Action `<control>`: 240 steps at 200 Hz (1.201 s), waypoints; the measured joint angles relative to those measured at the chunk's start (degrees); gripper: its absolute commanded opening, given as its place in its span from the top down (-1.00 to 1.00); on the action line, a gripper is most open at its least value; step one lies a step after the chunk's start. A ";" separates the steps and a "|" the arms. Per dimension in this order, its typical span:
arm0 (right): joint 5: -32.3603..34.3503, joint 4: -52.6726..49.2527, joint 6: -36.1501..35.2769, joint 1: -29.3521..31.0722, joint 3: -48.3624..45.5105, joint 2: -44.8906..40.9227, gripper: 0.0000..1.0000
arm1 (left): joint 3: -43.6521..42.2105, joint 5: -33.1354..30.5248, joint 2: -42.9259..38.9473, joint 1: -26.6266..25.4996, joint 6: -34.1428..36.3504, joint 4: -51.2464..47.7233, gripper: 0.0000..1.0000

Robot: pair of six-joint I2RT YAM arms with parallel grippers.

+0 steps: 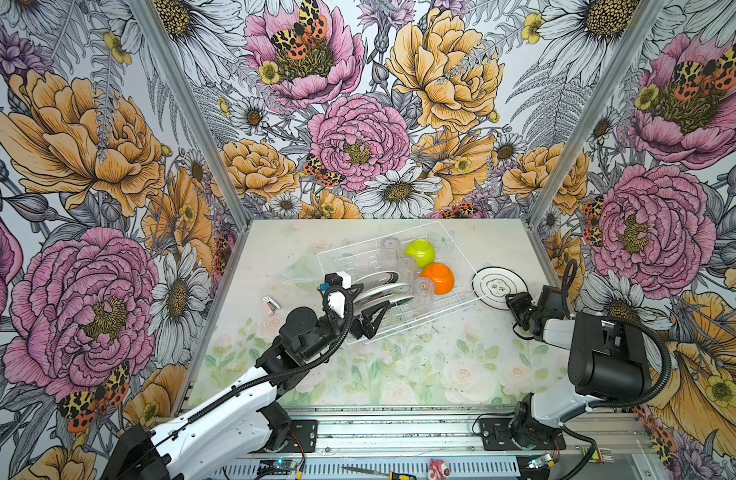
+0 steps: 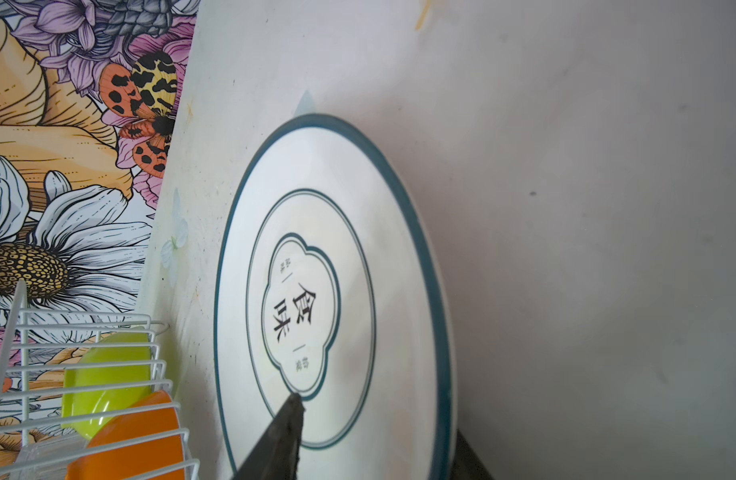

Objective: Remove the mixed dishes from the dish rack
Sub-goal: 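Lower the white plate flat onto the table beside the rack with the right gripper, then open the right gripper and lift it off the placed plate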

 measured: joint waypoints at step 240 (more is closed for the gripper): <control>1.46 -24.44 -12.59 11.15 5.86 -25.66 -0.45 | 0.00 -0.15 1.68 0.00 -0.07 0.57 -0.97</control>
